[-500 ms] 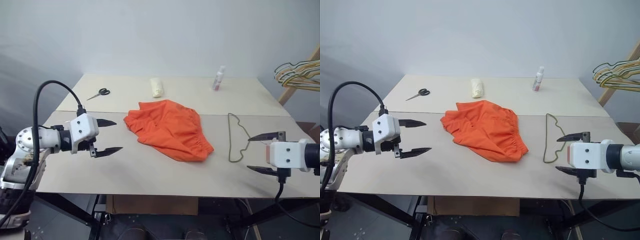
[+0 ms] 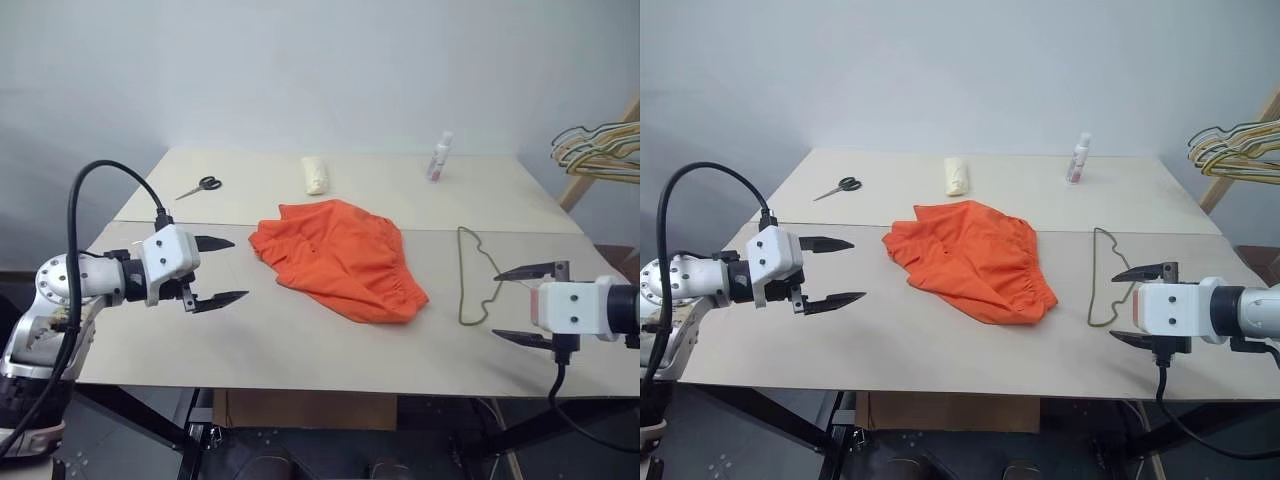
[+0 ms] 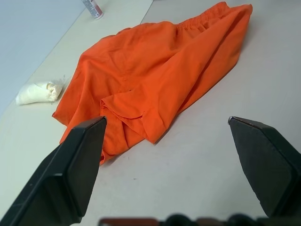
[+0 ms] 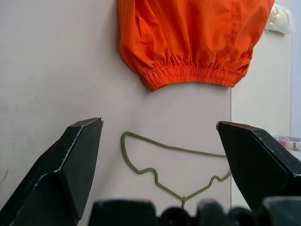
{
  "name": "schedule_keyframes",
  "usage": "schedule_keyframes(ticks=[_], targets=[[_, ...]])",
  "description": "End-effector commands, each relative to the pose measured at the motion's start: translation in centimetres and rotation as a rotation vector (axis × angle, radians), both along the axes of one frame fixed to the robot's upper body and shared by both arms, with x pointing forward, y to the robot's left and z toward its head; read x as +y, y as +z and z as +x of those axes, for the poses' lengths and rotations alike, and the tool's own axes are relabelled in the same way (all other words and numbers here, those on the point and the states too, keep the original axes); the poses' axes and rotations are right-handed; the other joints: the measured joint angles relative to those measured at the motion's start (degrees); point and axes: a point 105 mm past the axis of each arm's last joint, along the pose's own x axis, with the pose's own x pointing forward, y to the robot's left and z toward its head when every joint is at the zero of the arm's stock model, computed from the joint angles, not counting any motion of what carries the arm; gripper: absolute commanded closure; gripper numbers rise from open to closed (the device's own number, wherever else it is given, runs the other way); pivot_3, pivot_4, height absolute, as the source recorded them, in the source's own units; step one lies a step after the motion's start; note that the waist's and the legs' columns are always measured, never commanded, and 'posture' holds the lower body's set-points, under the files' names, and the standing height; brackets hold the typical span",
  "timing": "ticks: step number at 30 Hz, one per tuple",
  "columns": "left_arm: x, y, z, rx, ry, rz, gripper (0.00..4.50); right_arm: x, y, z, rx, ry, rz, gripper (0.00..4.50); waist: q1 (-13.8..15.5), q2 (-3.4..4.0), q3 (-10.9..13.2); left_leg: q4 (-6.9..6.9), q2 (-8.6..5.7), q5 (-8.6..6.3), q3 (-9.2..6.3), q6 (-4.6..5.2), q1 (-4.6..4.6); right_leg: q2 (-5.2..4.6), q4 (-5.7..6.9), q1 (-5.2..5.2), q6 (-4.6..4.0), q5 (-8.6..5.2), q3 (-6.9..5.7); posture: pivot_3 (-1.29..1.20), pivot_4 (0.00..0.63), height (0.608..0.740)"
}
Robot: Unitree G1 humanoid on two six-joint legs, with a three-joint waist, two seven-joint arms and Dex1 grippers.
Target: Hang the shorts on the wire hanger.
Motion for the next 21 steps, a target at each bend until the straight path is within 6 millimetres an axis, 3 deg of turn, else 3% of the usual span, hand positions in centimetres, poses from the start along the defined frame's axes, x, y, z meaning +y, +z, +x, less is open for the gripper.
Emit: schedule_keyframes(ticks=[1,11,18,21], targets=[[-0.3,0.9,0.2,-0.045,-0.007,0.018,0.00,0.1,0.7,0.3,-0.039,0.018,-0.019,0.03,0.2,0.00,0.0,0.00,0.00,0.00,0.00,0.00,0.00,0.00,0.00,0.00,0.00,0.00,0.00,0.14,0.000,0.740],[-0.5,0.5,-0.1,-0.020,-0.021,0.032,0.00,1.1,1.2,2.1,-0.104,0.034,0.018,0.03,-0.1,0.01,0.0,-0.01,0.00,0.00,0.02,0.00,-0.02,0.00,0.00,-0.04,0.00,0.00,0.00,0.08,0.000,0.740],[-0.6,-1.0,-0.2,0.067,-0.072,0.076,0.00,3.1,-1.7,4.3,-0.158,0.103,-0.047,0.03,-1.4,0.02,0.0,0.00,0.01,0.00,0.05,0.00,0.05,0.02,0.01,0.00,-0.01,0.00,0.01,0.03,0.000,0.740],[-0.2,-1.5,0.0,0.088,-0.073,0.120,0.00,3.6,-3.3,5.7,-0.225,0.164,-0.160,0.03,-1.9,0.03,0.0,-0.01,-0.01,0.00,0.05,-0.01,0.03,0.03,0.02,-0.04,-0.02,-0.01,0.01,0.02,0.000,0.740]])
